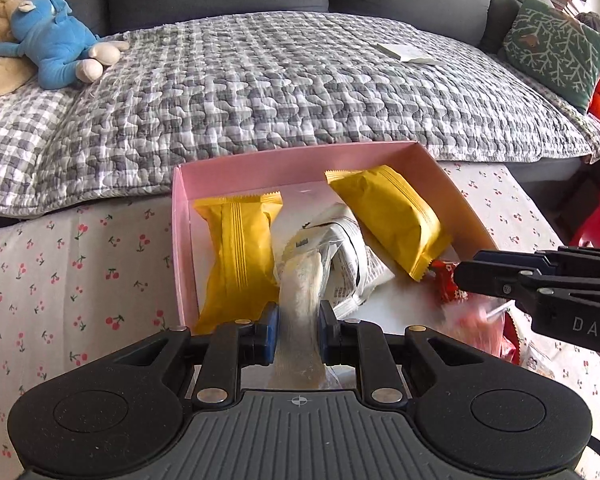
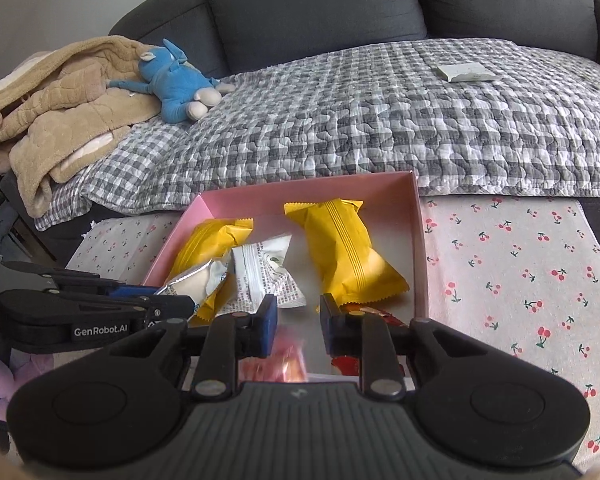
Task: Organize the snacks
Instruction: 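Carry both held packets toward the pink box, then lower the clear packet into the box with the left tool while the right tool drops the pink pastry bar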
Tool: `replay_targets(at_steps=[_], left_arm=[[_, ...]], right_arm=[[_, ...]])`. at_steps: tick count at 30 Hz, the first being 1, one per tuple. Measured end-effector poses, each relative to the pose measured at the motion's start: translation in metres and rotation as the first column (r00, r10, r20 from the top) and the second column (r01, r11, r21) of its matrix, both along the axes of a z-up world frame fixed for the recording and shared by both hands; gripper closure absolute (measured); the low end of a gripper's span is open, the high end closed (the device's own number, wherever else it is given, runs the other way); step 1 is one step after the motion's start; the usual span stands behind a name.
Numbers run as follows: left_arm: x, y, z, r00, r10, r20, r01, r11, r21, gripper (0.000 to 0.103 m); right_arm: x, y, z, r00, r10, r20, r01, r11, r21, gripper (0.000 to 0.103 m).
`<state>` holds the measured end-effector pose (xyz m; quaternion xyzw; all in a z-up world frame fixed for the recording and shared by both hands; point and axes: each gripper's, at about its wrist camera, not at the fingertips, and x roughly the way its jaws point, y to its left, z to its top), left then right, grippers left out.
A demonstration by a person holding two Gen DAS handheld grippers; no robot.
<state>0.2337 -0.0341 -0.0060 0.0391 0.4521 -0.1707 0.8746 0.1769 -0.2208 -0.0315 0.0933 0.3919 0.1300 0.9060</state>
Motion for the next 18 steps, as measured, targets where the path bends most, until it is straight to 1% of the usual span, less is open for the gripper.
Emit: replay_targets(at_steps=[2, 5, 6, 8, 11, 12, 14, 16, 18], left_arm=[[0.005, -0.003, -0.003, 1.0, 0.001, 0.0, -0.001, 1.0, 0.007, 0.085], [0.012, -0.007, -0.01, 1.0, 0.001, 0.0, -0.001, 1.0, 0.018, 0.084], [0.015, -0.007, -0.014, 1.0, 0.004, 0.004, -0.004, 1.0, 0.02, 0.084], [0.019, -0.008, -0.019, 1.0, 0.015, 0.004, -0.015, 1.0, 0.023, 0.084], [0.024, -0.007, -0.029, 0.999, 0.043, 0.005, -0.043, 0.999, 0.018, 0.084], [0.024, -0.005, -0.032, 0.998, 0.055, 0.004, -0.055, 0.998, 0.011, 0.081], [0.021, -0.001, -0.032, 0.997, 0.073, 0.015, -0.073, 0.997, -0.027, 0.08], [0.015, 0.003, -0.029, 0.998, 0.064, 0.013, -0.063, 0.996, -0.058, 0.078], [0.009, 0.005, -0.024, 0.999, 0.049, 0.02, -0.048, 0.997, -0.064, 0.072]], right_arm=[[0.002, -0.003, -0.004, 1.0, 0.006, -0.025, -0.006, 1.0, 0.005, 0.082], [-0.003, -0.008, -0.004, 0.998, 0.019, -0.059, -0.018, 1.0, 0.006, 0.075], [-0.005, -0.011, -0.002, 0.997, 0.025, -0.066, -0.024, 1.0, 0.018, 0.07], [-0.01, -0.013, 0.0, 0.997, 0.033, -0.077, -0.03, 0.999, 0.045, 0.065], [-0.014, -0.01, 0.001, 0.993, 0.052, -0.105, -0.047, 0.997, 0.056, 0.061], [-0.016, -0.008, 0.002, 0.992, 0.062, -0.107, -0.057, 0.997, 0.051, 0.058], [-0.019, -0.003, 0.002, 0.989, 0.089, -0.117, -0.085, 0.996, 0.036, 0.053], [-0.02, 0.004, -0.001, 0.985, 0.111, -0.133, -0.109, 0.994, 0.028, 0.052], [-0.02, 0.01, -0.006, 0.981, 0.126, -0.145, -0.125, 0.992, 0.017, 0.052]])
